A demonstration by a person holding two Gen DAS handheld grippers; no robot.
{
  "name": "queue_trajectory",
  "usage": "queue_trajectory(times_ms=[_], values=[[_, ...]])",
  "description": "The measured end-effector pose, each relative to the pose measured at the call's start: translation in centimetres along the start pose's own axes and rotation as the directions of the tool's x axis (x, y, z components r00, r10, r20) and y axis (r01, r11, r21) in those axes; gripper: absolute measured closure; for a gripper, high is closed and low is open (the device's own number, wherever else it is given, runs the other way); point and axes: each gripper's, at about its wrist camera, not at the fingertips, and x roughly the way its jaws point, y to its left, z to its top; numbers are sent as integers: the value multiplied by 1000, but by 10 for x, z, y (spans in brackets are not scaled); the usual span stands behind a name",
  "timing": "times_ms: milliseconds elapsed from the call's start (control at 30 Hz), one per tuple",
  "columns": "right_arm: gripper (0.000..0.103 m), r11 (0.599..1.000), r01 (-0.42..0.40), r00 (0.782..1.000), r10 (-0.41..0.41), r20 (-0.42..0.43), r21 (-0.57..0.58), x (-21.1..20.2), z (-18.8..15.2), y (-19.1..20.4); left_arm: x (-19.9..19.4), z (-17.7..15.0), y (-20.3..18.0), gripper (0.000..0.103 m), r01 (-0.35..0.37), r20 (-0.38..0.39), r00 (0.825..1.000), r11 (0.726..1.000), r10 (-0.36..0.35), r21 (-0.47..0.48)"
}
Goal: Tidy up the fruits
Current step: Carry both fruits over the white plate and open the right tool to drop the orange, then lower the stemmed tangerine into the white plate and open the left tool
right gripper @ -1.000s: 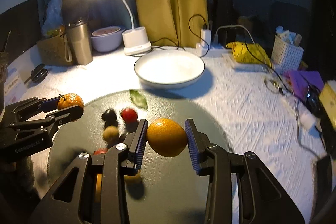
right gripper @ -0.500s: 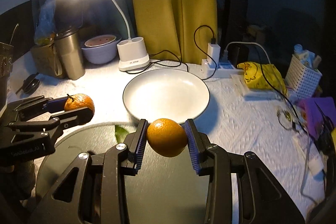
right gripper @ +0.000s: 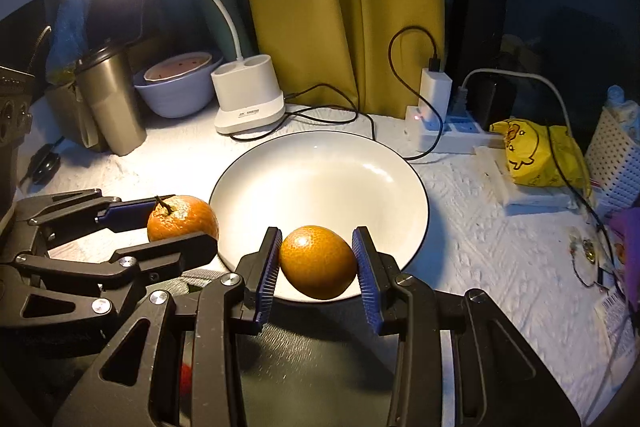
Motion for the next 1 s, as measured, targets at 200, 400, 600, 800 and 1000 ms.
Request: queue_trajectory(times_ms=[200,400,600,800,1000], values=[[64,1000,-3,1000,3,-21,26,17,1,-10,17,8,4,57,6,-17,1000,1000,-7,-16],[64,999,0,1000,1,-17,34,20,2,-15,20,11,9,56,2,-16,1000,999,-3,-40],[56,999,13,1000,-12,-2,39,12,6,-13,2,14,10,53,-12,37,999,999,14,-45],[55,999,25,999,-26,26,31,-10,7,-5,-21,11,10,47,-19,76,997,999,22,-49],[55,999,30,999,-31,40,24,-33,1,6,-49,2,4,42,-17,116,993,999,23,-46]])
